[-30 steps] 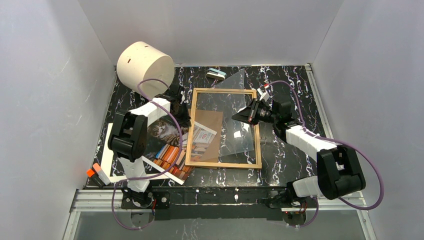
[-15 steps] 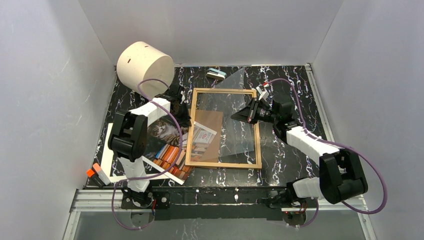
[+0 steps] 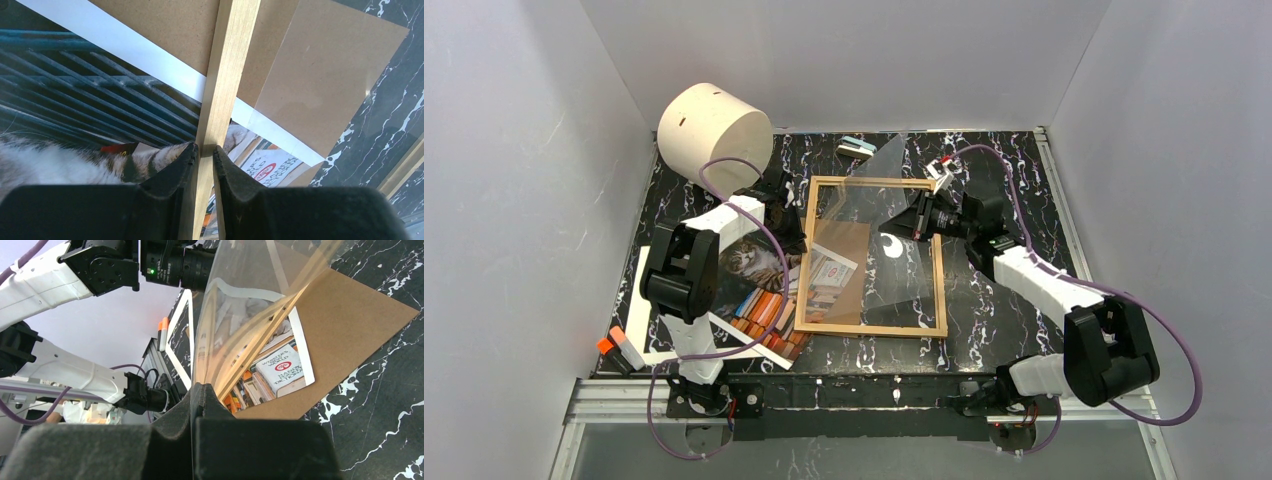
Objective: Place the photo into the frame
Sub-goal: Place the photo frame item in the photo frame.
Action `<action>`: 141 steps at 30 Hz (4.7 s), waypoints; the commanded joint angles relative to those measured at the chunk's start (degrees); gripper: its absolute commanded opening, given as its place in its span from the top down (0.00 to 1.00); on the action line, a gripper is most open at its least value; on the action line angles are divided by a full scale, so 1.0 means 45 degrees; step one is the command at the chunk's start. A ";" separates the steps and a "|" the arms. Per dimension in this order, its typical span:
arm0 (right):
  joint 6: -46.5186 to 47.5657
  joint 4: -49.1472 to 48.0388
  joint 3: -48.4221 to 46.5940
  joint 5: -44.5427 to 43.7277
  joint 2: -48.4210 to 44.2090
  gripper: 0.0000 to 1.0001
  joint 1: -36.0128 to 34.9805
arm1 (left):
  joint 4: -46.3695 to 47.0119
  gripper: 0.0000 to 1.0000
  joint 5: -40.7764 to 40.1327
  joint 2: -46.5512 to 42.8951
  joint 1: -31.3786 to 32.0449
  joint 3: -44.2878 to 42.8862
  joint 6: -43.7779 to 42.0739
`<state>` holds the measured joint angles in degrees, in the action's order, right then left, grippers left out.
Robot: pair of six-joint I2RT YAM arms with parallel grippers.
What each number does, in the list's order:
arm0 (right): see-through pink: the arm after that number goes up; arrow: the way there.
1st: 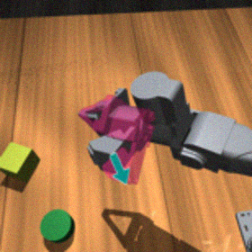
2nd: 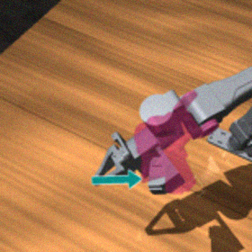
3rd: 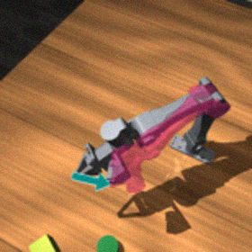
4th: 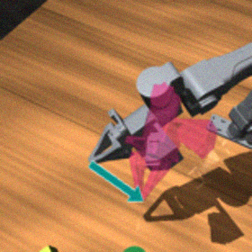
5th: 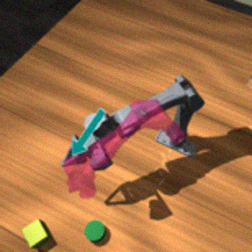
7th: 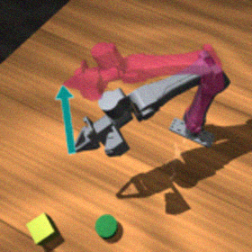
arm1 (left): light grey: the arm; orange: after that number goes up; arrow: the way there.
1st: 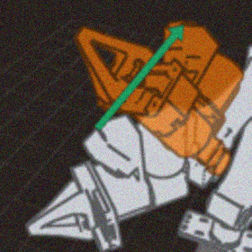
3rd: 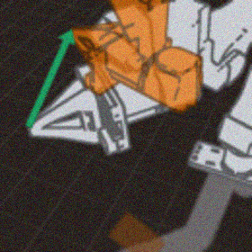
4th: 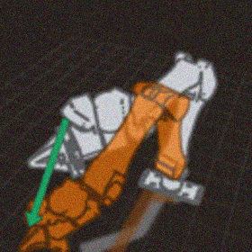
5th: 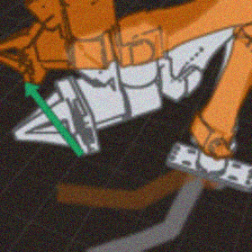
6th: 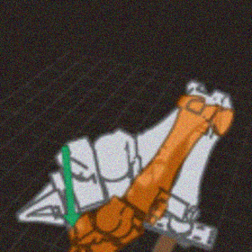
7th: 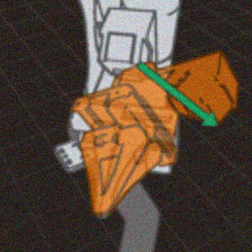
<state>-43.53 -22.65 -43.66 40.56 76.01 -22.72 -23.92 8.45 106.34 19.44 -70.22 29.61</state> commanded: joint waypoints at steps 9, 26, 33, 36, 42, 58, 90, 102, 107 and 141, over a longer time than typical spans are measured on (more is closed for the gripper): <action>0.1722 0.0783 -0.1751 0.0242 0.0451 0.97 -0.0438 | -0.0470 0.84 -0.0264 0.0417 0.0002 0.0381 -0.0212; 0.0027 0.2179 0.0024 -0.2958 0.1058 0.22 0.0007 | -0.0583 0.85 -0.0667 0.0396 0.0006 0.0428 -0.0173; 0.0136 0.1969 0.0170 -0.2940 0.1485 0.31 0.0429 | -0.0563 0.85 -0.0600 0.0338 -0.0004 0.0450 -0.0230; 0.0269 0.1948 0.0152 -0.2779 0.1693 0.41 0.0555 | -0.0556 0.85 -0.0567 0.0334 -0.0004 0.0452 -0.0231; 0.0291 0.1751 0.0344 -0.2413 0.2094 0.63 0.0576 | -0.0515 0.85 -0.0503 0.0334 -0.0004 0.0477 -0.0212; 0.0083 0.1128 0.0740 -0.2245 0.2391 0.65 0.0566 | 0.0220 0.79 0.0472 0.0135 -0.0003 0.0726 -0.0384; 0.0332 0.1450 0.0522 -0.2274 0.2875 0.70 0.0571 | -0.0182 0.85 -0.0910 0.0548 0.0406 0.0457 -0.1486; 0.0703 0.2541 0.0066 -0.2590 0.2659 0.56 0.0575 | -0.0770 0.93 -0.2092 0.0789 0.0543 0.0343 -0.1363; 0.1037 0.4183 -0.0459 -0.3994 0.1924 0.34 0.0599 | -0.1101 0.94 -0.2446 0.1009 0.0543 0.0273 -0.1115; 0.1452 0.9337 -0.1519 -0.8327 0.2125 0.25 0.1301 | -0.0949 0.68 0.0365 0.0583 0.0543 -0.0067 -0.1266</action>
<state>-38.13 18.11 -47.20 1.61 85.82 -16.88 -23.05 7.55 107.85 21.50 -70.65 24.47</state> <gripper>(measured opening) 0.746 0.296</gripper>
